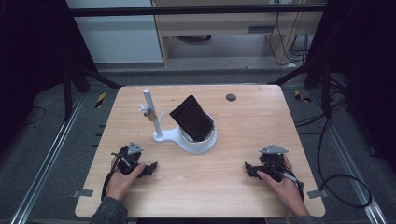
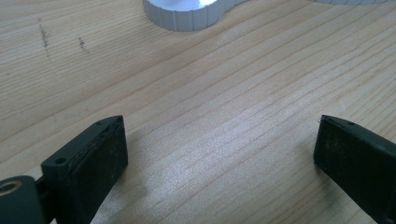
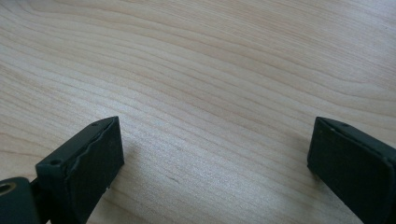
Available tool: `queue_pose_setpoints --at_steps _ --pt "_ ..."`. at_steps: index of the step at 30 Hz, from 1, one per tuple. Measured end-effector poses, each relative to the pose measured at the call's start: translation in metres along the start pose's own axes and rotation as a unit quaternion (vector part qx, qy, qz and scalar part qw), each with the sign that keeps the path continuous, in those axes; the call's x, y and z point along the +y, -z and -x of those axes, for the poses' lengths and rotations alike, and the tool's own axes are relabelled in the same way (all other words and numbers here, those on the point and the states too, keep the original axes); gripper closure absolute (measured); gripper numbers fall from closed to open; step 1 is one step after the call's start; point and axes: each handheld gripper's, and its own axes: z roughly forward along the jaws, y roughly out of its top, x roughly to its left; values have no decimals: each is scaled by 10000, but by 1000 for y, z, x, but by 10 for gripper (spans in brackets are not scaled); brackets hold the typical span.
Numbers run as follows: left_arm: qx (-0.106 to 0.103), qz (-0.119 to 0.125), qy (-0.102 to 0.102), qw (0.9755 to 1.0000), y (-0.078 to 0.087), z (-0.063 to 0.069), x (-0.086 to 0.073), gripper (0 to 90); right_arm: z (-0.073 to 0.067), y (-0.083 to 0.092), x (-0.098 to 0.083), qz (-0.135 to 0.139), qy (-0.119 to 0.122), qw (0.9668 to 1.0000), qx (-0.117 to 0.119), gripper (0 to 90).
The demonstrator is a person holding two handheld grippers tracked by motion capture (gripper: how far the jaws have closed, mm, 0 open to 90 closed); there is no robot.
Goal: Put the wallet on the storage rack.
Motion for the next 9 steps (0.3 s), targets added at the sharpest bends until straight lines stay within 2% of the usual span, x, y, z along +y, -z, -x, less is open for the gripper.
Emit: queue_pose_setpoints --at_steps 1,9 --pt "7 69 1 10000 0 0 -2 21 0 0 0 0 -1 10000 1 37" --pt "5 50 4 10000 1 -1 -3 6 -1 0 0 -2 13 10000 16 37"
